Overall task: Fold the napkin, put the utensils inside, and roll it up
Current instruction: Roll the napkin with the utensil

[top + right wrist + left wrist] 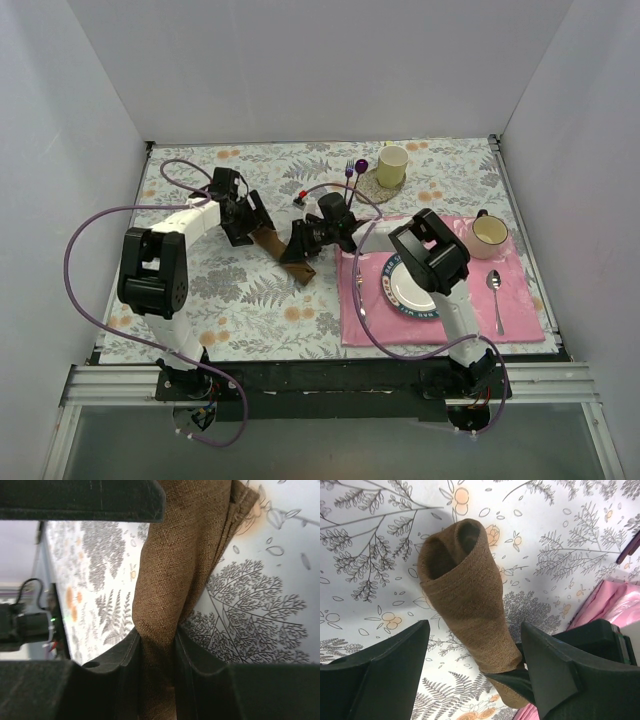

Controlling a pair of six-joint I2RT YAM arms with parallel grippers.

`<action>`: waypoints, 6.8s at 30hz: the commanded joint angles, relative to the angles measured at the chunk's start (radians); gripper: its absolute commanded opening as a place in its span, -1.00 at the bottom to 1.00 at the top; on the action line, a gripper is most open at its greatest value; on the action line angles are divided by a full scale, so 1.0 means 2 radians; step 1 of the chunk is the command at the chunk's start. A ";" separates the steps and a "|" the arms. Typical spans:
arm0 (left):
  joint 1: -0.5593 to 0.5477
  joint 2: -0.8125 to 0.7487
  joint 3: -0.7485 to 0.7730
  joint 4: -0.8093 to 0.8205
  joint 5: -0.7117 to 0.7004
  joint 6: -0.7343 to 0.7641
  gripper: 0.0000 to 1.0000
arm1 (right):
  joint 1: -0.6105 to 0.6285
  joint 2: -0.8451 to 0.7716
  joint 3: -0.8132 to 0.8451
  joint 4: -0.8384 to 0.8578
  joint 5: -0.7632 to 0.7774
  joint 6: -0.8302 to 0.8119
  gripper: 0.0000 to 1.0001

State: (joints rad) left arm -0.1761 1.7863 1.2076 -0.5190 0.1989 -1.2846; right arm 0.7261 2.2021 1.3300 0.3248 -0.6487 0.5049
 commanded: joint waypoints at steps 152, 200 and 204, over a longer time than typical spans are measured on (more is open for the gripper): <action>-0.014 0.054 0.036 -0.004 -0.032 -0.081 -0.44 | 0.100 -0.033 0.149 -0.302 0.374 -0.239 0.59; -0.017 0.029 0.070 -0.013 0.016 -0.072 0.49 | 0.023 -0.010 0.038 -0.119 0.100 -0.065 -0.34; -0.019 0.023 0.067 -0.014 0.011 -0.074 0.49 | 0.023 -0.008 0.046 -0.132 0.108 -0.070 -0.35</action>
State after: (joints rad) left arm -0.2050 1.8641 1.3399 -0.5610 0.2031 -1.4185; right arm 0.7650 2.1620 1.4216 0.0814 -0.4149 0.3634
